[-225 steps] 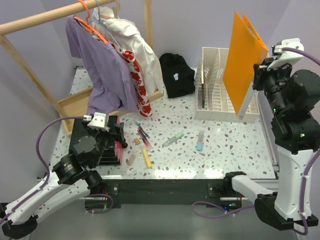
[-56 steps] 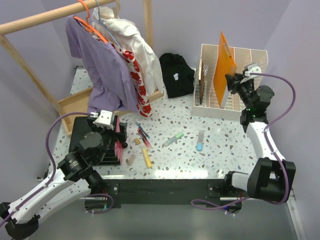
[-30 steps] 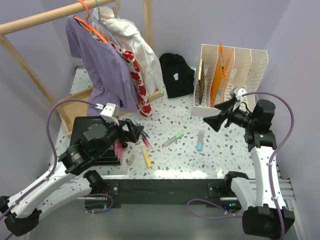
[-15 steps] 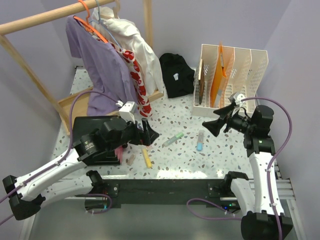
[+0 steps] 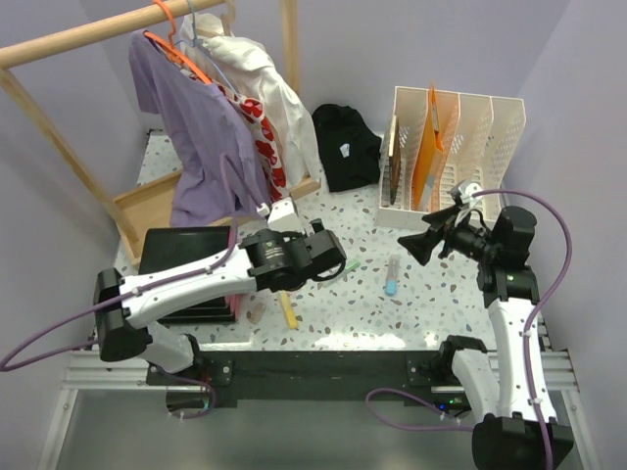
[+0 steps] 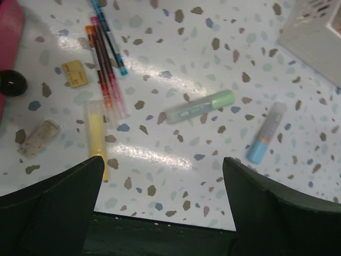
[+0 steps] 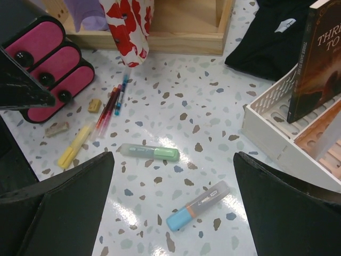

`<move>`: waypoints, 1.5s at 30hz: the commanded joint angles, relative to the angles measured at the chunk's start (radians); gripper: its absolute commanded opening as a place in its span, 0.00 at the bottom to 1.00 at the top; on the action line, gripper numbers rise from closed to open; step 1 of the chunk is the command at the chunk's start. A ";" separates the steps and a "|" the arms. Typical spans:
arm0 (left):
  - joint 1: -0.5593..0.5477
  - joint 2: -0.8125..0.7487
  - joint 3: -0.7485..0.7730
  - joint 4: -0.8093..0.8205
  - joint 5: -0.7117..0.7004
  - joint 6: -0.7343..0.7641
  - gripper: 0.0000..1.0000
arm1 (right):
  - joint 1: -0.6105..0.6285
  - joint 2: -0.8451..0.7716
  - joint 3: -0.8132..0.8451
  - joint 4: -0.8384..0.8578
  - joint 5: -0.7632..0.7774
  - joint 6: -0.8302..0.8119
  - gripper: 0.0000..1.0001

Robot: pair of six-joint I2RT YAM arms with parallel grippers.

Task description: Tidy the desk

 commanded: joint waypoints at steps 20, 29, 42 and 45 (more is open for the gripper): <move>0.038 -0.342 -0.167 0.394 -0.210 0.733 1.00 | 0.141 0.109 0.026 -0.175 -0.232 -0.321 0.99; 0.225 -0.644 -0.338 0.653 0.114 1.194 1.00 | 0.643 0.310 0.185 -0.195 0.043 -0.565 0.99; 0.227 -0.653 -0.281 0.606 -0.109 1.245 1.00 | 1.053 0.729 0.507 0.057 0.399 -0.309 0.92; 0.227 -0.715 -0.325 0.605 -0.190 1.204 1.00 | 1.082 0.790 0.515 0.156 0.437 -0.122 0.92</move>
